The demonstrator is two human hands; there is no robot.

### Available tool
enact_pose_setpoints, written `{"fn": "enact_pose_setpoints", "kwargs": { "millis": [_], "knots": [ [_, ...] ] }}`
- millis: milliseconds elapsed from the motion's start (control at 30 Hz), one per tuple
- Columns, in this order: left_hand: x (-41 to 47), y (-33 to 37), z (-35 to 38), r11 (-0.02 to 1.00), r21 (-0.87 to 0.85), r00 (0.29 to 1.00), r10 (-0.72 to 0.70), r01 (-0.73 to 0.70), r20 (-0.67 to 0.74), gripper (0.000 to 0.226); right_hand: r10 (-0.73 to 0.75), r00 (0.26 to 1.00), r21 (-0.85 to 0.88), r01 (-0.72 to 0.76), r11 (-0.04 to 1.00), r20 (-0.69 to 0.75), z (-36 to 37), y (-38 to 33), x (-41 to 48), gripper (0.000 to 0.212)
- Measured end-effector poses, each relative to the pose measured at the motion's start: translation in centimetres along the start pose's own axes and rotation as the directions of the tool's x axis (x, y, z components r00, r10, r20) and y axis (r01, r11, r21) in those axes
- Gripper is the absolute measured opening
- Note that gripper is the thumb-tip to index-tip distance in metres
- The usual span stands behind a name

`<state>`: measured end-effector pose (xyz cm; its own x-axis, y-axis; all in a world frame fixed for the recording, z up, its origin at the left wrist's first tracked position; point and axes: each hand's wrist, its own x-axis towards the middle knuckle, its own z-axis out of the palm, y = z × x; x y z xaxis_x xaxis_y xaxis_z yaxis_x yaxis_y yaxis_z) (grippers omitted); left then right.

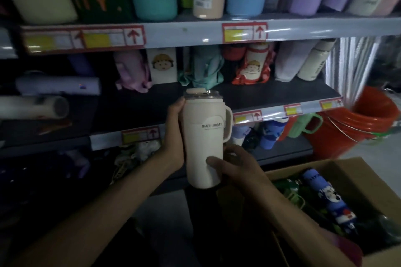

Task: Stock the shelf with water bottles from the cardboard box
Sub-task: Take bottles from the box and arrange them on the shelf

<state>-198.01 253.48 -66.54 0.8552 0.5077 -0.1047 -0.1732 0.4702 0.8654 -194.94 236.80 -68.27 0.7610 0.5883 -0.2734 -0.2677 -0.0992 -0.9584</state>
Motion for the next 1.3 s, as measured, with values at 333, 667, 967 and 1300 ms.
{"fn": "enact_pose_setpoints", "kwargs": {
  "millis": [333, 667, 967, 1300],
  "knots": [
    [0.0, 4.5, -5.8, 0.969, 0.042, 0.97, 0.243, -0.243, -0.003, 0.034, -0.223, 0.966, -0.281, 0.251, 0.926, 0.128, 9.0, -0.2, 3.2, 0.057],
    [0.5, 7.8, -13.6, 0.856, 0.427, 0.928, 0.361, -0.291, -0.093, 0.019, -0.34, 0.938, -0.231, 0.345, 0.91, 0.063, 17.1, -0.4, 9.4, 0.053],
    [4.3, 8.5, -18.2, 0.724, 0.639, 0.906, 0.412, -0.26, -0.099, 0.039, -0.444, 0.894, -0.246, 0.417, 0.875, -0.063, 20.7, -0.8, 16.9, 0.058],
    [9.3, 8.2, -19.8, 0.781, 0.564, 0.856, 0.462, -0.269, -0.232, 0.046, -0.457, 0.888, -0.28, 0.425, 0.861, -0.059, 23.5, -0.3, 23.1, 0.07]
  ]
}}
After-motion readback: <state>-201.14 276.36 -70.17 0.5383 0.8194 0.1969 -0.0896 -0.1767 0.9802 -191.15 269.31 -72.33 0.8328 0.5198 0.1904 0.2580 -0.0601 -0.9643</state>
